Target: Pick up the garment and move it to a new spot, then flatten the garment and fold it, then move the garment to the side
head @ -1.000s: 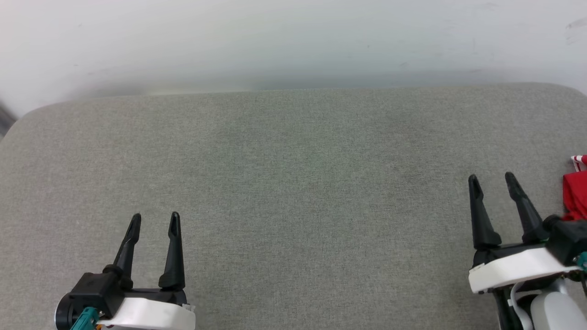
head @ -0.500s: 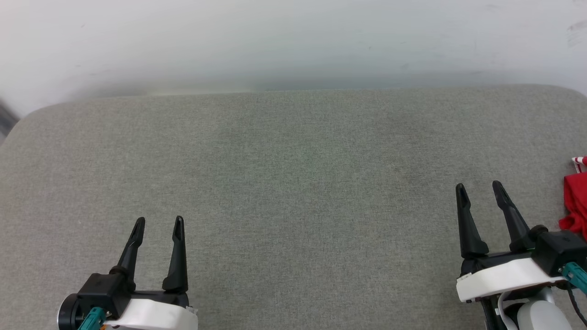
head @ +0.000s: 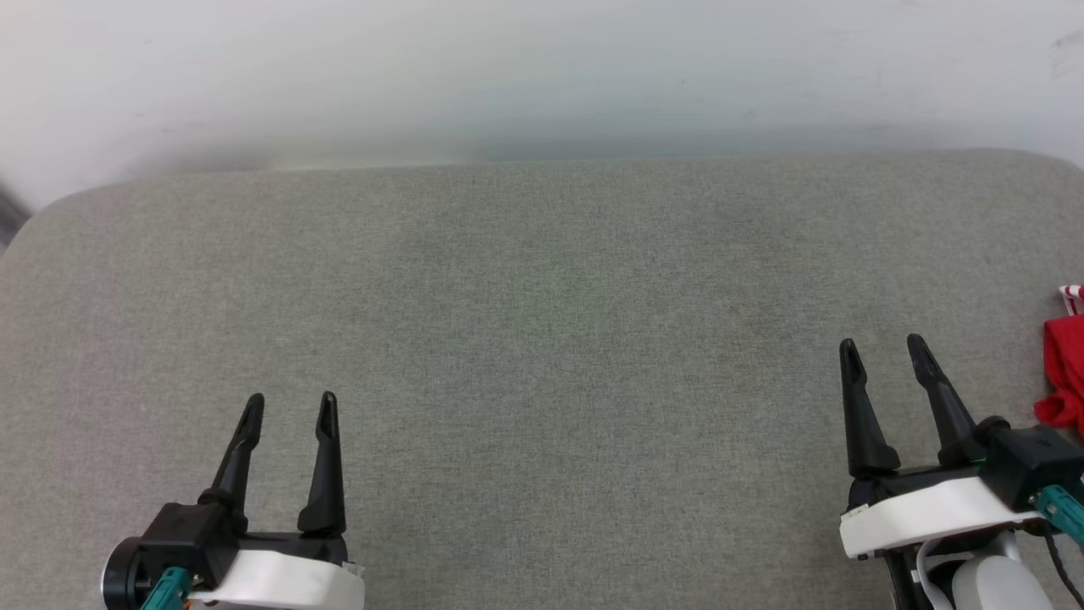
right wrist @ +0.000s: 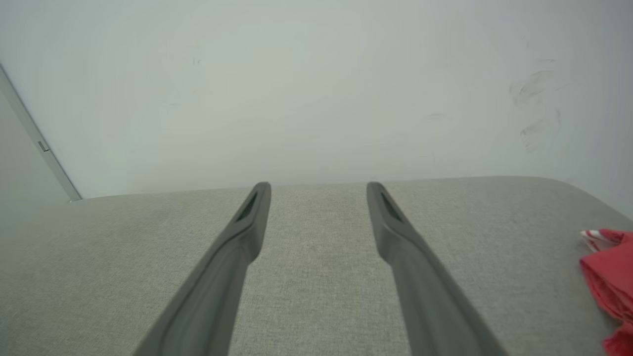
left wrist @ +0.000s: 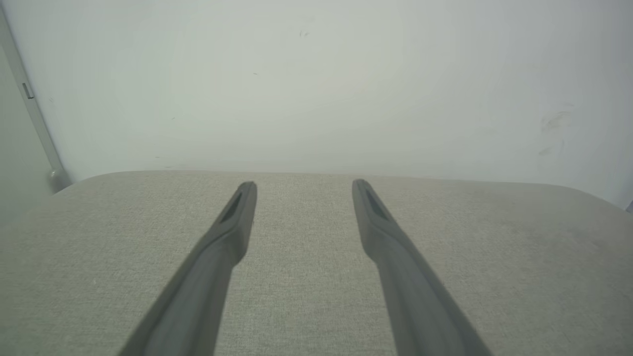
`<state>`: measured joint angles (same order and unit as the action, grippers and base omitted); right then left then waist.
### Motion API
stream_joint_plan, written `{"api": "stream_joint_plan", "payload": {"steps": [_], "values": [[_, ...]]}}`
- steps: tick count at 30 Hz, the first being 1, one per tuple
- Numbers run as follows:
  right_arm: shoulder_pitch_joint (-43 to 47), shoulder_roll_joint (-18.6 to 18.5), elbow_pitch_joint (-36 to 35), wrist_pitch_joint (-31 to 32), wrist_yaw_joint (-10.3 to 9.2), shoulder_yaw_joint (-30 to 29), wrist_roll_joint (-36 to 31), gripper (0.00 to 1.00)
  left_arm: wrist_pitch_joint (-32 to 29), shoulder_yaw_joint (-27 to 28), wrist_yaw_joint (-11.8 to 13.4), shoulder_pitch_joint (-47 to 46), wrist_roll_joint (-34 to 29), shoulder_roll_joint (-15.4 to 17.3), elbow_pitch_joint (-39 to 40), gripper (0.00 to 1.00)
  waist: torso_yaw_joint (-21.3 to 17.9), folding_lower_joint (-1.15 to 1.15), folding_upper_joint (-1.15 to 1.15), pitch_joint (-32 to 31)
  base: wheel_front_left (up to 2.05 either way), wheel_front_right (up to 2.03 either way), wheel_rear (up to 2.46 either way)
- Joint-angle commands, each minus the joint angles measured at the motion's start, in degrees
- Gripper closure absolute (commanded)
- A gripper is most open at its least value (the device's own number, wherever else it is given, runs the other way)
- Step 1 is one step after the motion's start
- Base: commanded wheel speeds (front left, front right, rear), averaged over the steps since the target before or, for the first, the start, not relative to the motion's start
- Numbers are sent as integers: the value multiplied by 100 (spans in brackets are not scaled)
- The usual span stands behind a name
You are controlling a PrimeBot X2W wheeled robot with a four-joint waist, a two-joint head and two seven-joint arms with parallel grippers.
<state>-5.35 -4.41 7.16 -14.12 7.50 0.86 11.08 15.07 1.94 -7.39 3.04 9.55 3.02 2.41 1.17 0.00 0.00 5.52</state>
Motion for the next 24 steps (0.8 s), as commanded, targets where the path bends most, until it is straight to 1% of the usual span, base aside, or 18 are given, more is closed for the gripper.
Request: {"api": "stream_joint_plan", "payload": {"steps": [1,11,12,15,24], "values": [[58,34,-40,-17,-3,-3,-34,0,13,8,-7,-31,-17,-8,24,0,2,0,0,10,0,0,0],[60,49,-39,8,-3,-2,13,0,13,63,-8,-21,129,-15,-8,0,11,0,0,37,0,0,0],[1,23,-8,4,0,0,6,100,0,62,0,-2,129,-8,-14,100,11,0,0,38,0,0,0],[21,25,129,6,0,4,27,100,-20,42,0,44,151,-12,-152,100,11,0,0,41,0,0,0],[15,7,182,224,0,-42,1074,100,-210,8,19,-53,1238,56,-286,100,2,0,0,-1,0,0,0]]}}
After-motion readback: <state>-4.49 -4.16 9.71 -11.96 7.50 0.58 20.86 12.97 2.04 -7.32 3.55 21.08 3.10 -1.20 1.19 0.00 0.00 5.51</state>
